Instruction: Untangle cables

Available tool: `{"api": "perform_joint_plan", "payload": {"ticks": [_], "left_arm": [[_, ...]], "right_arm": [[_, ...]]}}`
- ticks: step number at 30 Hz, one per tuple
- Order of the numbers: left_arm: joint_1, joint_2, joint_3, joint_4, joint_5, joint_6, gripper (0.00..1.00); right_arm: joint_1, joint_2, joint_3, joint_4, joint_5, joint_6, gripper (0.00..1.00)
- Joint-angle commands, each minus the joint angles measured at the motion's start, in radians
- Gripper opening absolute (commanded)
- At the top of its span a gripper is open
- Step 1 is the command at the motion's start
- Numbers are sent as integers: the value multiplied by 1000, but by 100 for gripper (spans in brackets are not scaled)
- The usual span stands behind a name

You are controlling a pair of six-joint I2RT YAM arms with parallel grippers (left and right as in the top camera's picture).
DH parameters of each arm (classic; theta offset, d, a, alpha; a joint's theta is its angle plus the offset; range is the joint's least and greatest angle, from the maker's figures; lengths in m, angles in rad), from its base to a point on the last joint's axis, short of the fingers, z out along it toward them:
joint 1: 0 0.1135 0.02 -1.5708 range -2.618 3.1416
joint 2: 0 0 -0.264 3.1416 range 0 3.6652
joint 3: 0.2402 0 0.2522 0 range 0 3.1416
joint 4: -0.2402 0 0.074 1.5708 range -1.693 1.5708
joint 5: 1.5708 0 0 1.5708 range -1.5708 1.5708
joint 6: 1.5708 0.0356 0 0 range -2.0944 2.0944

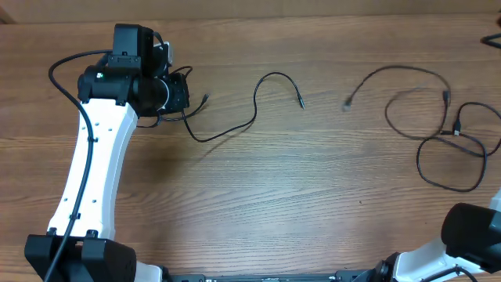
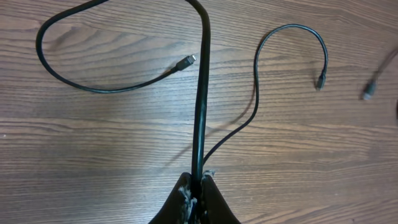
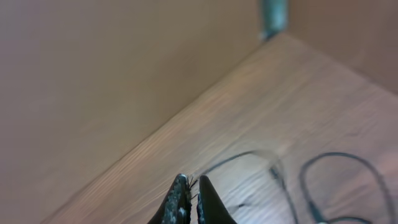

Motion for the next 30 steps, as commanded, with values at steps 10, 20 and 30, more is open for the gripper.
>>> {"api": "perform_joint_plan", "payload": {"ticks": [10,20,30], "left_arm": [[-94,12,18,87,174,103,4],[-209,19,18,92,50,105,19],[-227,19,18,1,45,105,65]], "right_arm": [[11,18,27,-282,-166,-90,19],[98,71,-134,-352,-24,-65,63],[96,83,-467,-3,-23,65,77]]}}
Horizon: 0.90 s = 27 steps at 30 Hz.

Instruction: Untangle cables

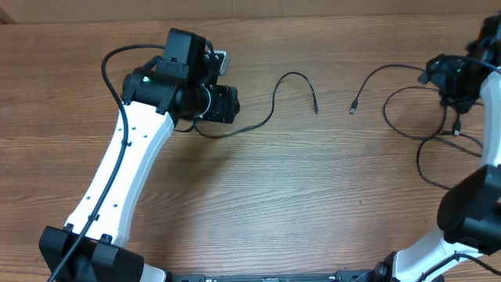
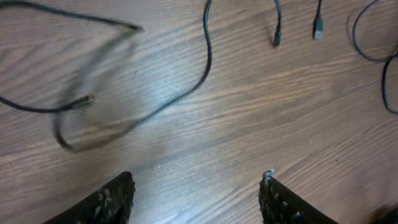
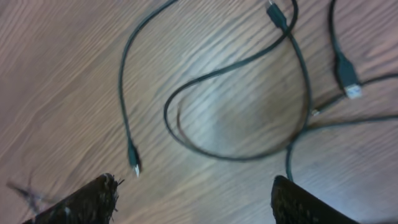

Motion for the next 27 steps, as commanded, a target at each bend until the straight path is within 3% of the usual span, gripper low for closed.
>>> {"api": "perform_joint_plan", "payload": {"ticks": [1,10,18,22,23,25,27], "left_arm": [[-7,11,18,-18,-10,5,65],[-7,10,18,-55,-85,4,64],[-7,10,18,-61,-85,3,63],[-7,10,18,-68,-85,3,62],[-7,10,18,-71,-85,3,61],[-7,10,18,-73,-85,3,60],[-7,10,18,-75,-85,3,59]], "right_arm": [[-4,-9,-77,93,16,70,76],[-3,3,-252,360,13,301,79],[1,134,-277,559,-105,318,79],[1,178,-277,627,-107,318,57],[1,180,-277,632,-107,318,30],[-7,179,-271,637,-107,317,4],[-29,169,-251,625,-106,292,4]]}}
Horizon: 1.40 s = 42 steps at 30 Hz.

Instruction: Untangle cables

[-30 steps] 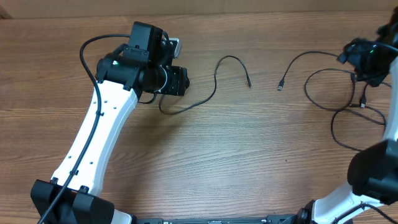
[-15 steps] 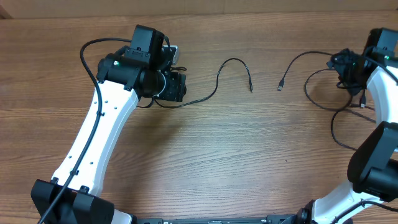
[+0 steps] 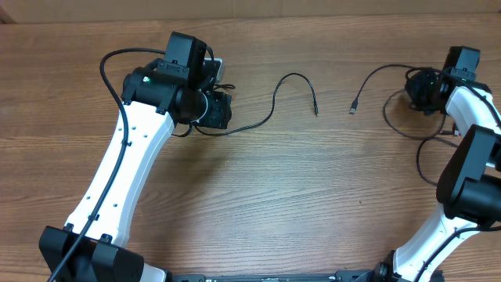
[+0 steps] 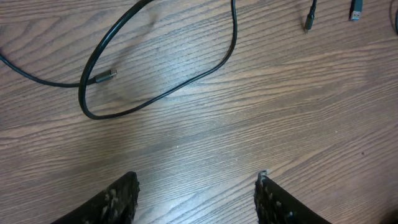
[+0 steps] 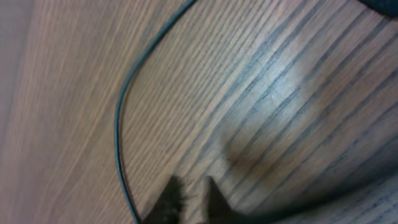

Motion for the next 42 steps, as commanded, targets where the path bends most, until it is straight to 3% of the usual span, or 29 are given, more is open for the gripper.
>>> {"api": "perform_joint_plan", "payload": {"ticks": [1,12,16,17,18,19,22,26,32,37,42], "left_arm": [[-7,10,18,-6,-13,3,59],[-7,10,18,2,-21,4,59],[-6,10,20,13,-71,3,55],[-5,8,23,20,-78,3,55],[-2,6,28,27,-87,-1,55],[2,2,35,31,-97,-6,56],[31,-14,87,25,-126,-8,57],[99,-40,173,-10,-126,-19,61],[236,-72,199,-64,-97,-139,69],[306,-72,199,-120,-31,-142,70],[308,-72,199,-127,-38,-135,72]], "right_arm": [[-47,-23,37,-21,5,-24,4],[-366,-199,173,-214,28,-24,4],[-389,-220,173,-243,-60,-127,4],[-375,-220,173,-256,-80,-158,11],[-355,-220,173,-269,-100,-193,25],[-338,-220,173,-278,-113,-220,46],[-275,-220,173,-318,-108,-253,83],[-190,-230,173,-348,-118,-320,98],[-23,-237,173,-430,-134,-444,100],[110,-237,170,-491,-231,-460,98],[282,-235,148,-501,-200,-524,94]]}}
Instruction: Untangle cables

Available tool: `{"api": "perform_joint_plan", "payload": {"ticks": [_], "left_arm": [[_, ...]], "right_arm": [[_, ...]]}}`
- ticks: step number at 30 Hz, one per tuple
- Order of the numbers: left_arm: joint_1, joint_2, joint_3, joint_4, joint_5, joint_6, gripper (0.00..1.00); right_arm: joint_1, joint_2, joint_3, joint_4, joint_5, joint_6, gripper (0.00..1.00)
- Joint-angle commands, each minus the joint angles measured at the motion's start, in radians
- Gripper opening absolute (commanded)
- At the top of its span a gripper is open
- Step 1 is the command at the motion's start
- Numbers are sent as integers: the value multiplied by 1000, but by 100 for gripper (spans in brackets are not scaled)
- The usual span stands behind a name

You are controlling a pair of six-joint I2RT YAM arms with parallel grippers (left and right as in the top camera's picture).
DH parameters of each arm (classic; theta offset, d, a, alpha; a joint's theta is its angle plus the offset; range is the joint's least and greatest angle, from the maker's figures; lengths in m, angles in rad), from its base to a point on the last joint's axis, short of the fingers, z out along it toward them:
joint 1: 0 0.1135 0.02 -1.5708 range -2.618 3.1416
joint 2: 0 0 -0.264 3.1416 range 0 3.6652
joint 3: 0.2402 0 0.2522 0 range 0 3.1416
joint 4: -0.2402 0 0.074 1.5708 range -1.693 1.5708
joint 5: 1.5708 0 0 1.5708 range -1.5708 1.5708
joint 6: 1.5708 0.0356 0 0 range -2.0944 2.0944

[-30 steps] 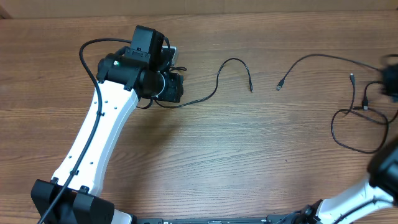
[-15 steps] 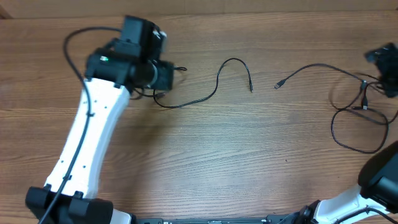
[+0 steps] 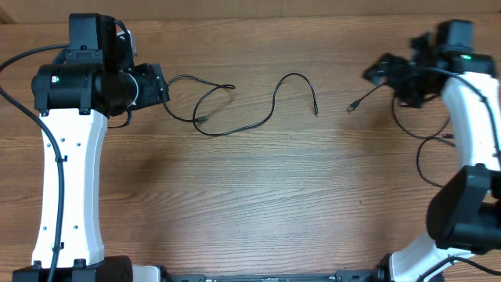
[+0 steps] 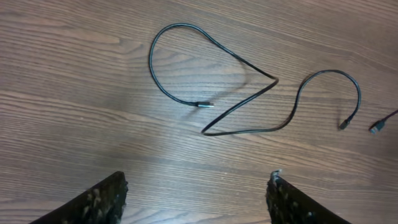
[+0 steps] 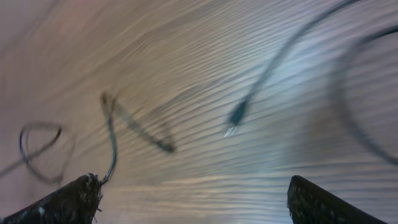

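Observation:
Two thin black cables lie on the wooden table. The left cable (image 3: 270,110) (image 4: 180,26) makes a loop and a wavy tail, lying apart from the other. The right cable (image 3: 351,106) (image 5: 236,115) ends in a small plug and coils at the far right. My left gripper (image 3: 160,84) (image 4: 198,179) is open and empty, just left of the left cable's loop. Above the right cable near its plug end, my right gripper (image 3: 376,72) (image 5: 194,180) is wide open; that view is blurred.
The left arm's own dark supply cable (image 3: 19,59) arcs off its housing at the far left. The table's back edge (image 3: 250,17) runs along the top. Bare wood (image 3: 258,204) fills the front half.
My left gripper has gone from over the left cable's loop back to the left; the loop now lies uncovered. My right gripper, shut low at the right cable, is now open and further left.
First my left gripper was shut on the left cable at the far left, and the right gripper was shut, off at the table's edge. Then both were open, the left further right. Then the right shut down on its cable. Now both are open.

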Motion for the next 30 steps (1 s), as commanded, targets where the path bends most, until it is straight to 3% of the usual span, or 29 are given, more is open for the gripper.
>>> {"api": "perform_joint_plan", "payload": {"ticks": [1,8,11,15,16,21,23,30], "left_arm": [[0,-11,21,-7,14,-11,72],[0,-11,21,-37,-164,-16,72],[6,-11,21,-50,-253,-66,73],[34,-11,21,-68,-259,-117,74],[42,-11,21,-70,-258,-126,74],[40,-11,21,-70,-231,-127,75],[39,-11,21,-74,-224,-127,75],[39,-11,21,-93,-216,-126,75]], "right_arm": [[131,-14,-20,8,-4,-93,94],[433,18,-35,47,11,-134,94],[549,19,-35,140,21,-109,100],[679,43,-35,312,56,182,100],[712,57,-35,373,56,323,100],[769,127,-35,515,56,785,100],[782,171,-35,619,55,904,100],[786,286,-35,805,56,959,98]]}}
